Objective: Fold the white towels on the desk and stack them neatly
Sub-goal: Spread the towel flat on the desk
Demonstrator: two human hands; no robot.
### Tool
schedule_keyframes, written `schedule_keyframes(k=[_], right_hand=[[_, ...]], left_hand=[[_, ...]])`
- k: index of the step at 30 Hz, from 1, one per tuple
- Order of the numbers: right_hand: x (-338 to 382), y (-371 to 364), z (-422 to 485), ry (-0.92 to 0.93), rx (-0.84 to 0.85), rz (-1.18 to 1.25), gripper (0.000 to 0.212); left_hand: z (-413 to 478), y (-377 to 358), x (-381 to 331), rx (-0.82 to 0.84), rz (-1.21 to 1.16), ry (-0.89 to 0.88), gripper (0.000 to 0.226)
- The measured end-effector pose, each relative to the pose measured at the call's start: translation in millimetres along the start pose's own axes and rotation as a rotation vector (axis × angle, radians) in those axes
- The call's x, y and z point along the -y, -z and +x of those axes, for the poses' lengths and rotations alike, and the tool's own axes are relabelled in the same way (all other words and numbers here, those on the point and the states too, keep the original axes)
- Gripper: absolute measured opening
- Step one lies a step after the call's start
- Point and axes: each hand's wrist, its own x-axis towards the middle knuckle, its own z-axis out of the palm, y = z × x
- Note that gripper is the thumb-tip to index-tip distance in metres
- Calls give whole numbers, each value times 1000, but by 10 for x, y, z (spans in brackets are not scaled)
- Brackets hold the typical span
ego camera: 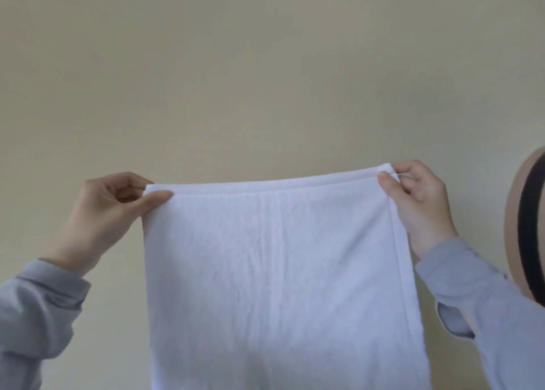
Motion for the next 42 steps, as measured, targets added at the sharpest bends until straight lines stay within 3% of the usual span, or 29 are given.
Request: schedule_keyframes(k=[15, 22, 29, 33, 42], right_hand=[[289, 854, 576, 23, 65, -182, 13], [-107, 671, 447, -57, 184, -220, 15], [-1285, 276, -695, -313, 307, -219, 13], [-1870, -27, -1519, -451, 373, -236, 20], [-2702, -1298, -3020, -660, 584, -259, 7]], left_hand=[[-225, -729, -632, -5, -60, -88, 34], [-961, -625, -455, 140, -12, -7, 42], [-2136, -335, 329, 202, 138, 330, 46], [-2840, -86, 760, 216, 220, 541, 26], [-3866, 829, 1478, 102, 370, 883, 23]])
